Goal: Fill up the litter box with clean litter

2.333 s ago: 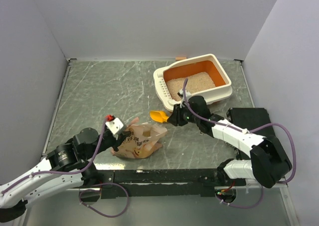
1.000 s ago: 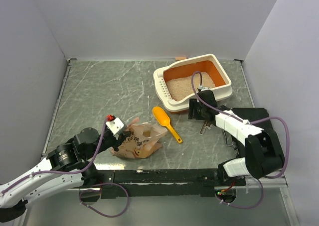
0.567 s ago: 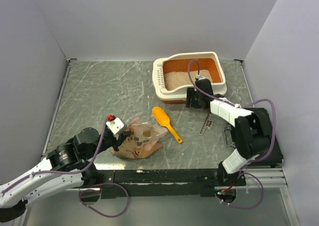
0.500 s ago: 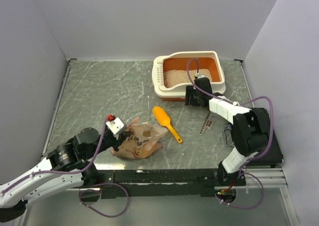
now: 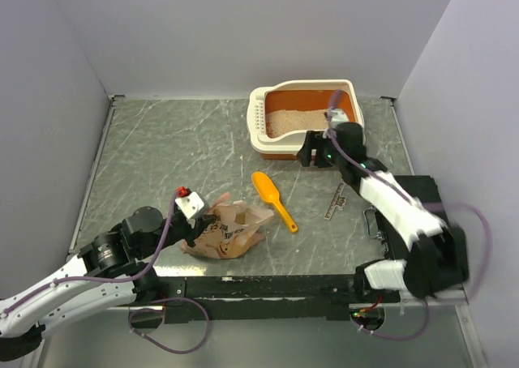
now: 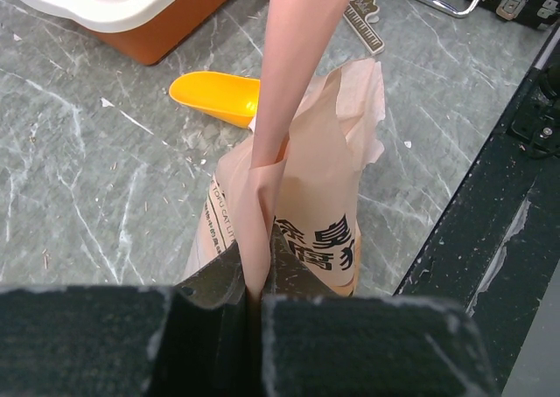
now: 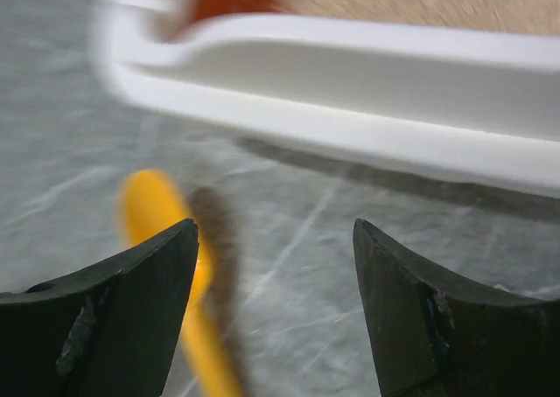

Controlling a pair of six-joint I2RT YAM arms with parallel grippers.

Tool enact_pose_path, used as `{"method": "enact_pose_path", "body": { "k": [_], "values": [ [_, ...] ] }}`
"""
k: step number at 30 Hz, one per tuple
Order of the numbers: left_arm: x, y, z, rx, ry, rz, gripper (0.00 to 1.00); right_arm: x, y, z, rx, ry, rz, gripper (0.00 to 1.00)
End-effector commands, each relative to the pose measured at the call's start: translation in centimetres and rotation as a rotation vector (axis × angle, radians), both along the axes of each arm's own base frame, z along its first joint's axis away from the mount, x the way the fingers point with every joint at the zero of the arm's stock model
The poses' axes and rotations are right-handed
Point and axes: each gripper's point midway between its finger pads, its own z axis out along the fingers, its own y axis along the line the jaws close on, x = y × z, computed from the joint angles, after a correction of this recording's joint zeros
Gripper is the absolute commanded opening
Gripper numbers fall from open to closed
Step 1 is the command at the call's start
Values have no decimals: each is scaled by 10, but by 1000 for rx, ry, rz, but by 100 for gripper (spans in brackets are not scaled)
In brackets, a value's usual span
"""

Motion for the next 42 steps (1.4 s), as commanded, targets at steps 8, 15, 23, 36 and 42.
{"method": "enact_pose_path", "body": {
  "k": [8, 15, 23, 36, 42],
  "values": [
    [-2, -7, 66, -196, -102, -26, 1, -159, 79, 39, 144, -182, 658, 78],
    [8, 4, 57, -132, -84, 57, 1, -194, 103, 40, 95, -354, 901, 89],
    [0, 8, 64, -187, -111, 29, 1, -201, 121, 34, 48, -354, 1041, 90],
    [-2, 3, 60, -173, -101, 5, 1, -200, 166, 49, 63, -404, 1197, 84],
    [-1, 2, 57, -166, -97, 5, 1, -206, 172, 36, 104, -333, 1228, 56]
  ]
}}
